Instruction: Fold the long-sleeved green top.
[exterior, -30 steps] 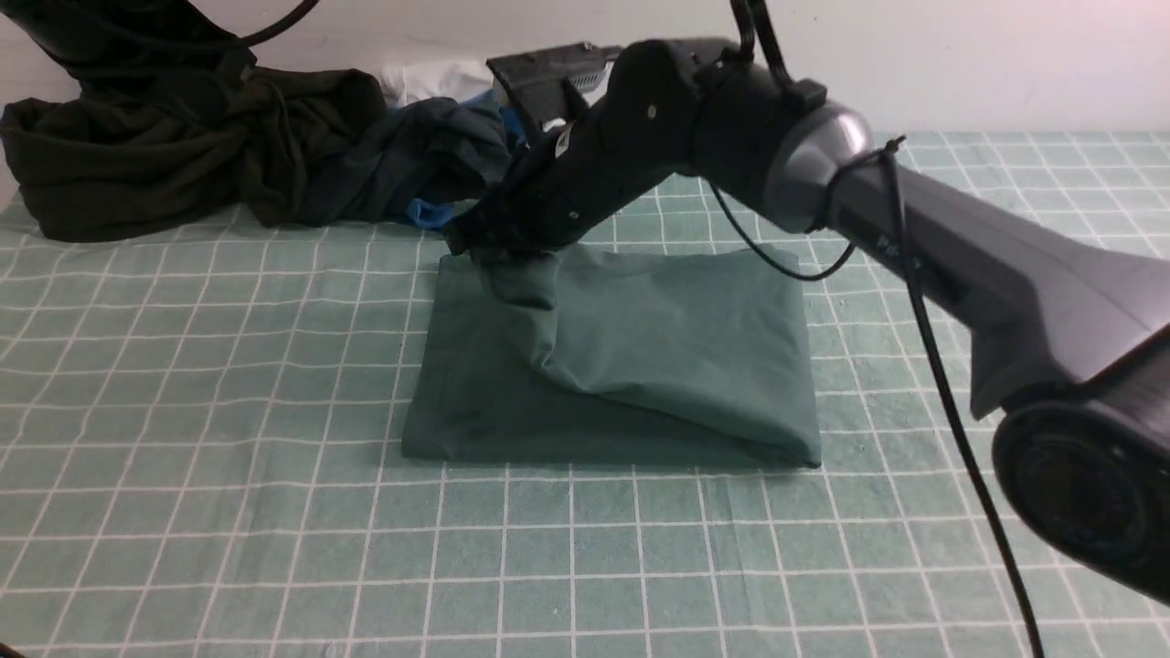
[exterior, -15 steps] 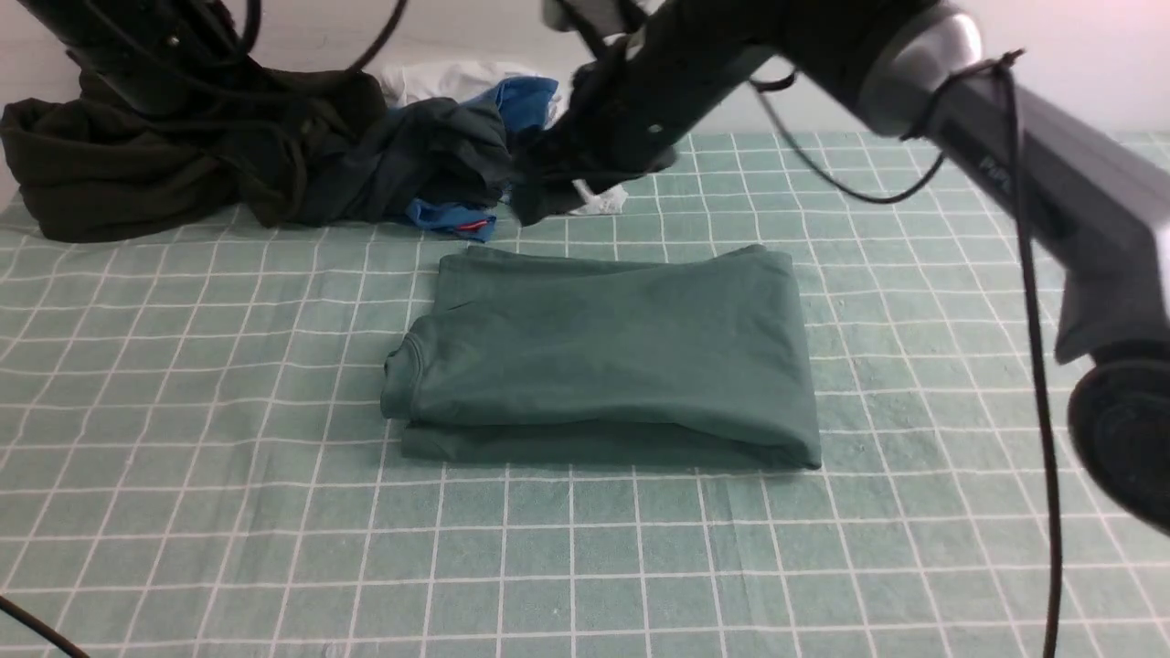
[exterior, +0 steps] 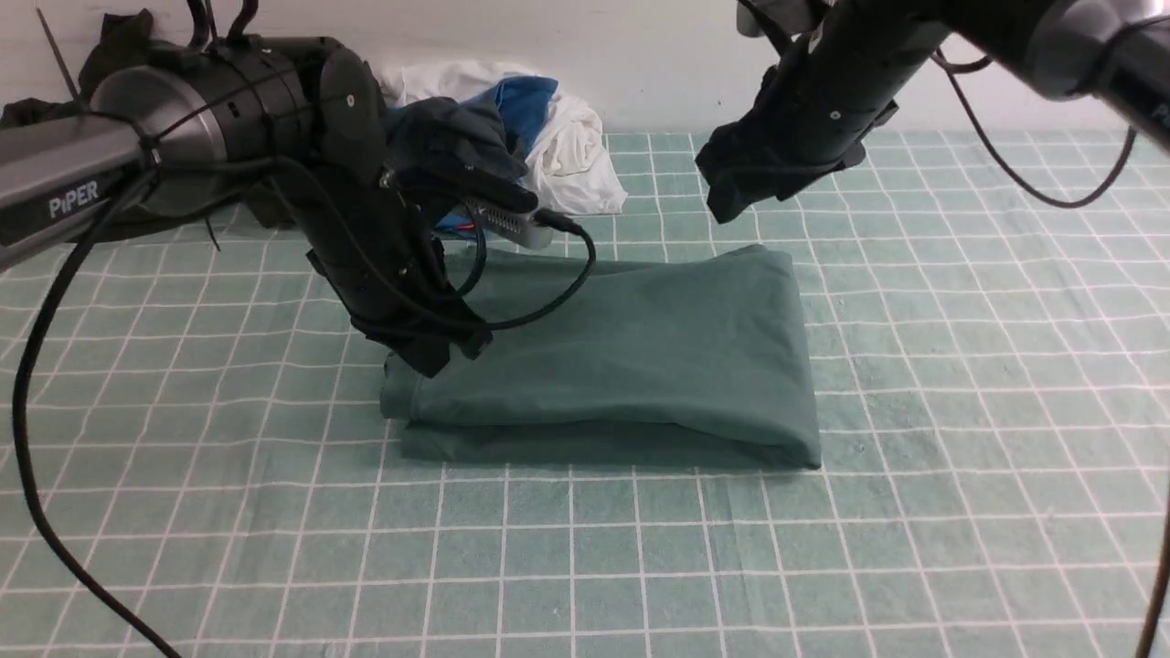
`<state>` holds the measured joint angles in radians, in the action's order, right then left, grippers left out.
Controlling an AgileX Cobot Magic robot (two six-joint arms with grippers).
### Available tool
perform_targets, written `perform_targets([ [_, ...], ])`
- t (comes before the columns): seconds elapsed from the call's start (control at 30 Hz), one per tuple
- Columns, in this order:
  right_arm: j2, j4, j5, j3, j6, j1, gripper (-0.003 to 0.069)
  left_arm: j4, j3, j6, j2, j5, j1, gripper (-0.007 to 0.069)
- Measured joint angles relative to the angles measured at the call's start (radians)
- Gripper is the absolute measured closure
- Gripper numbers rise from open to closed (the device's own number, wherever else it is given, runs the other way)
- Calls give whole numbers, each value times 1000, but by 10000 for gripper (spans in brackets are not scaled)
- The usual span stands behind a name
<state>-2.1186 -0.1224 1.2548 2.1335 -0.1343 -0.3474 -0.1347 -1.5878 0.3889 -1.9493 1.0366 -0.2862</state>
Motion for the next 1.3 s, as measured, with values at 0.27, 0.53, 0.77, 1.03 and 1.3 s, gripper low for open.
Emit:
perform_targets([
  [0.27, 319, -2, -45, -263, -6, 0, 412, 62, 204, -83, 352, -54, 0, 628],
  [0.53, 682, -14, -305, -616, -3, 0, 517, 121, 493, -188, 750, -174, 0, 628],
  [0.77, 1025, -53, -590, -971, -3, 0, 530, 192, 781, -344, 1088, -211, 0, 627],
  [1.03, 1424, -114, -779, -1293, -76, 1, 531, 245, 1036, -389, 1538, -213, 0, 627],
  [1.3, 1682, -134, -863, -1433, -94, 1, 531, 261, 1110, -389, 1836, -256, 0, 627],
])
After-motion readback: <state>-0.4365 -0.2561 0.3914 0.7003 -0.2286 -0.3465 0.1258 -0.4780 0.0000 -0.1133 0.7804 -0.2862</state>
